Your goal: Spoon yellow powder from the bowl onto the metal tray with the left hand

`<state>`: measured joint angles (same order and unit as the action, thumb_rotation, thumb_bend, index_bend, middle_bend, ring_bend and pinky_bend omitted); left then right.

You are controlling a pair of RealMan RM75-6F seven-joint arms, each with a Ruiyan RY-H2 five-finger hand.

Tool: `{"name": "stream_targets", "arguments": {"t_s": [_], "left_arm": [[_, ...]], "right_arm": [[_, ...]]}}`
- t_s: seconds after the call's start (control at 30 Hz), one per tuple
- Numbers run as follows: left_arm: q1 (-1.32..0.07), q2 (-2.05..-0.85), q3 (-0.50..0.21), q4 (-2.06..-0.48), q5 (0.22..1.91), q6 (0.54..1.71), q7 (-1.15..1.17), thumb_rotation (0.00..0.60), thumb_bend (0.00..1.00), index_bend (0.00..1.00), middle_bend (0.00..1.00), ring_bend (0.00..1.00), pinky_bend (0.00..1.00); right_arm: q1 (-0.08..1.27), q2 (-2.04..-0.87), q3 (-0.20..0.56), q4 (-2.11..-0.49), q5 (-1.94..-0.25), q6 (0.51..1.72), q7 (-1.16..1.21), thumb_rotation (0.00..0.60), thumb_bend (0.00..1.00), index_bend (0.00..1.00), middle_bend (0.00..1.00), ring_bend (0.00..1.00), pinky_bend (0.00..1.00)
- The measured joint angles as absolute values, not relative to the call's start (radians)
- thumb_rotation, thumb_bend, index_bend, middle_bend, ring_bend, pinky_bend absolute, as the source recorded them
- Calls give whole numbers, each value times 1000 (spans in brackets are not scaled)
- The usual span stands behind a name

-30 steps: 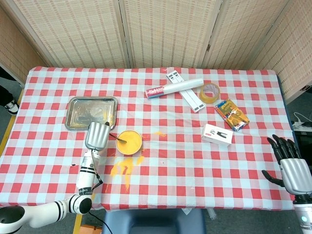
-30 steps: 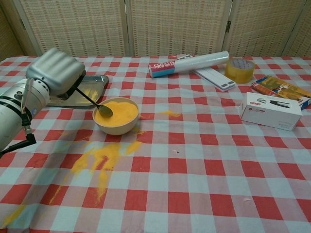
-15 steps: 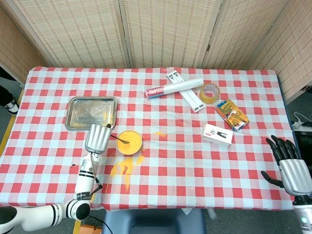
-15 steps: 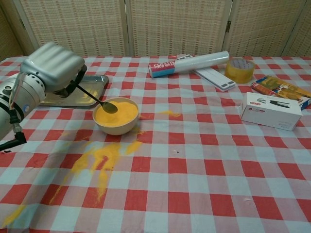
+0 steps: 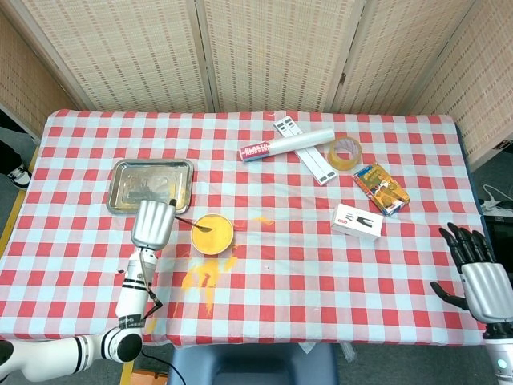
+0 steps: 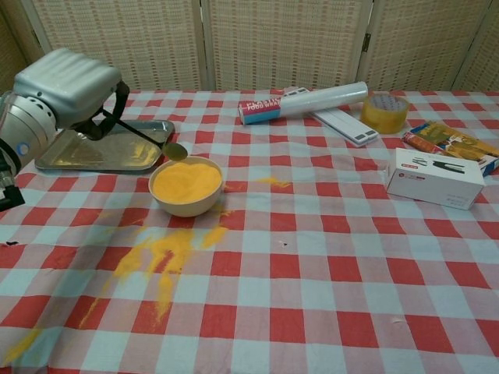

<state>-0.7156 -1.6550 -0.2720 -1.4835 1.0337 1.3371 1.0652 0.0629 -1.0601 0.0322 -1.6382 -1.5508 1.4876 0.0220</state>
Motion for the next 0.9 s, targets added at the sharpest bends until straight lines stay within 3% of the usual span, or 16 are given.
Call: {"name": "stream_targets", "arguments": {"t_s": [0.17, 0.5, 0.9], "left_arm": [[-738, -1649, -317, -1387, 1032, 1304, 959, 600, 761, 934, 1000, 1000, 1000], [-815, -1714, -378, -977, 1010, 1146, 687, 600, 738, 933, 1000, 1000, 1000], [-902, -1896, -363, -466, 1040, 950, 428, 600, 686, 929, 1000, 1000, 1000]], "right_arm": [[68, -1069, 40, -1634, -1529, 1474, 4, 600, 122, 0, 0, 0, 0], [77, -1092, 56, -1629, -1490, 1458, -46, 600, 123, 0, 0, 0, 0], [82, -1109, 68, -1622, -1463, 1449, -83, 600, 122, 0, 0, 0, 0]]}}
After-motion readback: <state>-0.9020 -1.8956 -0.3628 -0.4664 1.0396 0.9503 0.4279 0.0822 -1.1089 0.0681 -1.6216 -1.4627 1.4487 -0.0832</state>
